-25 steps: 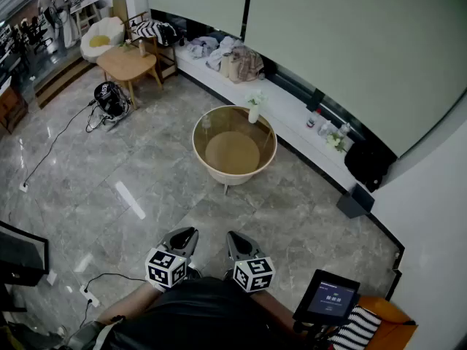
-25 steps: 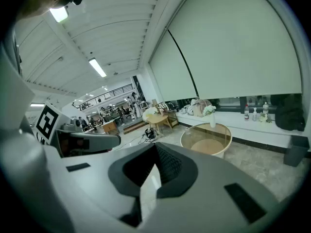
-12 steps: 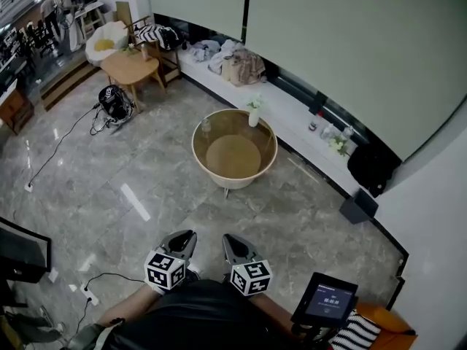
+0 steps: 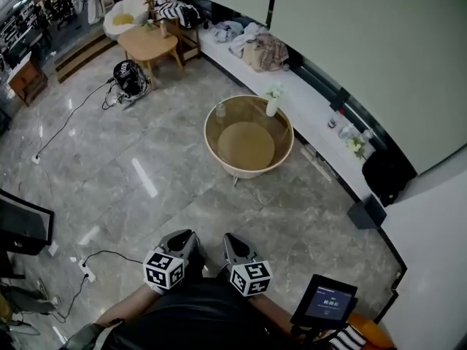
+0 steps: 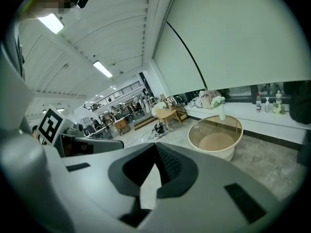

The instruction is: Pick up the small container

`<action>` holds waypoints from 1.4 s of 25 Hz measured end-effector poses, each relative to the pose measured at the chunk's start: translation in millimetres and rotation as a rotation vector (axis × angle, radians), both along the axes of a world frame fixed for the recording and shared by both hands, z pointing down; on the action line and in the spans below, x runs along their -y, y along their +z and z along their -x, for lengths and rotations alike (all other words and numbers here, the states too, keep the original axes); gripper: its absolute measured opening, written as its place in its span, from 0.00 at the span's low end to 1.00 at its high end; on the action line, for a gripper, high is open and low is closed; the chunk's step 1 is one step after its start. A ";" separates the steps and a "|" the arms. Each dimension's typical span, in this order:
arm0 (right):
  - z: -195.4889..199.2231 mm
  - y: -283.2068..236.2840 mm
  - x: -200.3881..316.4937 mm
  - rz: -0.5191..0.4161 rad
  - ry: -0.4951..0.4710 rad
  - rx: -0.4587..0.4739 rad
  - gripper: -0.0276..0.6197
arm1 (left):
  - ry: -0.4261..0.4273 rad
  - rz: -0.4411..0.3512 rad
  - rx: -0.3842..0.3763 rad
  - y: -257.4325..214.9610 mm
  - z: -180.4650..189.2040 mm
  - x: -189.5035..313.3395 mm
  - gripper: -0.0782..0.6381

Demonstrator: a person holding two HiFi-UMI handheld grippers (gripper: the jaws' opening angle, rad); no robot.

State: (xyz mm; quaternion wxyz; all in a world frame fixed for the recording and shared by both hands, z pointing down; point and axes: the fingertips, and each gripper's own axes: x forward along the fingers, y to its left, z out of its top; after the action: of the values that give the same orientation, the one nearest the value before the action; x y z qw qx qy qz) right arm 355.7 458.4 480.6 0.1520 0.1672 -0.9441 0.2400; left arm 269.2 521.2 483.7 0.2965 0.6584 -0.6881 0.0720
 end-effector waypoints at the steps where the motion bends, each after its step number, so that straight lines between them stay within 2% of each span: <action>1: 5.0 2.6 16.5 0.004 -0.008 -0.002 0.05 | -0.005 0.008 -0.001 3.4 3.5 16.6 0.16; 4: 27.2 8.5 46.7 0.008 -0.022 -0.015 0.05 | -0.004 0.015 -0.006 12.4 22.2 48.9 0.16; 8: 68.9 4.3 77.1 -0.012 0.009 -0.032 0.05 | 0.021 -0.017 -0.028 6.9 67.0 80.6 0.16; 11: 101.5 -7.0 106.9 -0.030 0.071 -0.037 0.05 | 0.083 -0.072 -0.037 -11.1 102.1 108.3 0.16; 12: 111.3 -10.1 116.1 -0.034 0.095 -0.041 0.05 | 0.109 -0.091 -0.029 -17.5 112.5 116.9 0.11; 14: 129.9 -12.8 130.8 -0.032 0.134 -0.047 0.05 | 0.154 -0.115 -0.007 -25.3 132.3 132.3 0.11; 20: 181.1 -12.3 154.4 -0.031 0.189 -0.061 0.05 | 0.208 -0.129 -0.013 -24.1 189.4 160.9 0.11; 27: 214.9 -7.2 170.1 -0.025 0.197 -0.094 0.05 | 0.208 -0.131 -0.014 -18.3 223.9 178.0 0.11; 35: 261.0 6.1 195.6 0.004 0.128 -0.093 0.05 | 0.126 -0.085 -0.043 -4.1 267.7 196.8 0.11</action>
State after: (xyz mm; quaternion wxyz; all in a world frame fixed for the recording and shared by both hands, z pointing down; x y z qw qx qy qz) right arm 94.7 262.8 486.7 0.1803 0.2377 -0.9230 0.2429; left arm 1.5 324.4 479.6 0.2778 0.7137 -0.6413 0.0472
